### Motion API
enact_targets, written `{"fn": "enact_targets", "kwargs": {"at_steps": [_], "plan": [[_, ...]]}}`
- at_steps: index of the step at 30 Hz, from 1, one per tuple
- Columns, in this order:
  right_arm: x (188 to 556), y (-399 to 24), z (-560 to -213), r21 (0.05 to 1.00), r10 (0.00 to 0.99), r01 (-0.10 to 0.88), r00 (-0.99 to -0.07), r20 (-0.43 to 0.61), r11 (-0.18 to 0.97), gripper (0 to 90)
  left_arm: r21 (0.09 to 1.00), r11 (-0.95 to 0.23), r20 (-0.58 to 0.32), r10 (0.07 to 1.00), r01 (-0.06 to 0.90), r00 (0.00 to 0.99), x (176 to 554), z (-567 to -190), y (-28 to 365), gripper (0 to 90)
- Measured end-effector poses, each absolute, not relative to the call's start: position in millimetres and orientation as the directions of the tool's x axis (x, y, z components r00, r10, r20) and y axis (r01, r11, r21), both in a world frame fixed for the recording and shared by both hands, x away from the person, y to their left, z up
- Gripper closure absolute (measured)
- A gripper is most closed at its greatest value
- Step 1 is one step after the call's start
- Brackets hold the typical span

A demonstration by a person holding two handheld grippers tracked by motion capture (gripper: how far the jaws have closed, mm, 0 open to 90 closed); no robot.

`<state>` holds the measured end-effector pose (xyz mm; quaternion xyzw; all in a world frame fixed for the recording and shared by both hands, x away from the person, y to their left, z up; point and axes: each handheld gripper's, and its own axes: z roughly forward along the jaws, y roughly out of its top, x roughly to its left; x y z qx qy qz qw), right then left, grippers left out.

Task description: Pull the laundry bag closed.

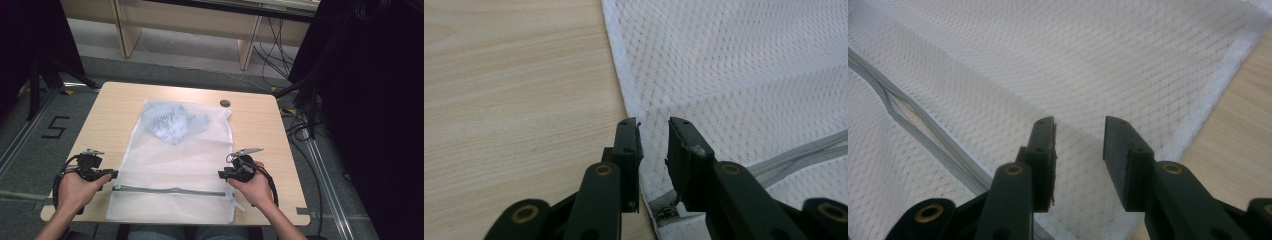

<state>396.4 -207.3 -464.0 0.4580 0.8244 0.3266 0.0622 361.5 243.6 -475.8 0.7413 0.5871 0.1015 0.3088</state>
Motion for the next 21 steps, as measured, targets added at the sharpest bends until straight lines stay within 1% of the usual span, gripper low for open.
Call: {"fn": "enact_targets", "kwargs": {"at_steps": [1,2,3,4,5,7,8,10,11,12,14,16,18,19,20,21], "plan": [[395.2,-206.0,-463.3,0.596,0.798,0.716,-0.570,0.196,0.365,66.4,0.574,-0.120,-0.206,0.936,0.810,0.285,361.2,-475.1,243.4,75.0],[392.4,-202.2,-462.3,0.581,0.800,0.735,-0.557,0.222,0.350,65.2,0.581,-0.110,-0.209,0.938,0.807,0.278,361.1,-475.6,242.4,75.5],[394.4,-201.1,-464.8,0.600,0.788,0.703,-0.586,0.186,0.382,64.8,0.566,-0.122,-0.213,0.934,0.815,0.288,361.1,-475.2,243.1,76.2],[392.0,-195.7,-463.2,0.577,0.767,0.705,-0.610,0.197,0.413,65.3,0.563,-0.120,-0.220,0.932,0.818,0.289,361.3,-476.0,242.7,76.2],[390.3,-190.4,-464.9,0.584,0.749,0.699,-0.626,0.219,0.413,66.5,0.561,-0.122,-0.224,0.930,0.819,0.292,361.5,-477.9,242.3,76.7],[383.6,-173.8,-465.6,0.564,0.713,0.697,-0.655,0.250,0.443,68.8,0.540,-0.160,-0.206,0.927,0.826,0.314,363.0,-479.3,243.0,77.9],[380.4,-164.9,-465.1,0.560,0.685,0.676,-0.687,0.243,0.479,69.7,0.537,-0.157,-0.209,0.927,0.829,0.311,363.3,-479.6,242.9,78.5],[375.2,-148.3,-465.5,0.563,0.654,0.651,-0.718,0.240,0.509,71.9,0.540,-0.161,-0.202,0.928,0.826,0.313,363.3,-480.3,243.6,80.0],[373.2,-139.9,-464.4,0.557,0.638,0.638,-0.735,0.231,0.533,72.0,0.529,-0.133,-0.218,0.933,0.838,0.285,361.5,-480.4,242.5,81.2],[372.0,-129.9,-463.9,0.566,0.618,0.613,-0.756,0.216,0.551,71.5,0.529,-0.132,-0.221,0.932,0.838,0.286,361.5,-480.9,243.1,81.9],[372.0,-118.2,-464.2,0.566,0.584,0.589,-0.782,0.218,0.578,69.8,0.520,-0.125,-0.226,0.934,0.845,0.277,359.9,-482.1,244.2,82.5],[370.8,-107.9,-464.4,0.543,0.570,0.606,-0.780,0.260,0.581,68.9,0.503,-0.134,-0.221,0.935,0.854,0.277,360.0,-482.5,245.9,84.2],[370.9,-103.3,-465.8,0.545,0.556,0.588,-0.794,0.247,0.597,67.7,0.503,-0.129,-0.228,0.934,0.855,0.275,360.9,-483.0,246.1,84.9],[370.8,-97.6,-467.6,0.536,0.534,0.571,-0.809,0.244,0.621,67.7,0.503,-0.130,-0.229,0.934,0.855,0.276,361.4,-482.9,246.4,85.7],[368.2,-90.0,-469.1,0.507,0.550,0.593,-0.796,0.254,0.625,72.1,0.497,-0.131,-0.231,0.933,0.858,0.276,362.0,-482.2,246.2,86.9],[368.5,-88.1,-469.7,0.507,0.544,0.587,-0.801,0.250,0.631,72.7,0.492,-0.128,-0.236,0.932,0.861,0.274,362.2,-482.1,245.5,87.1]]}}
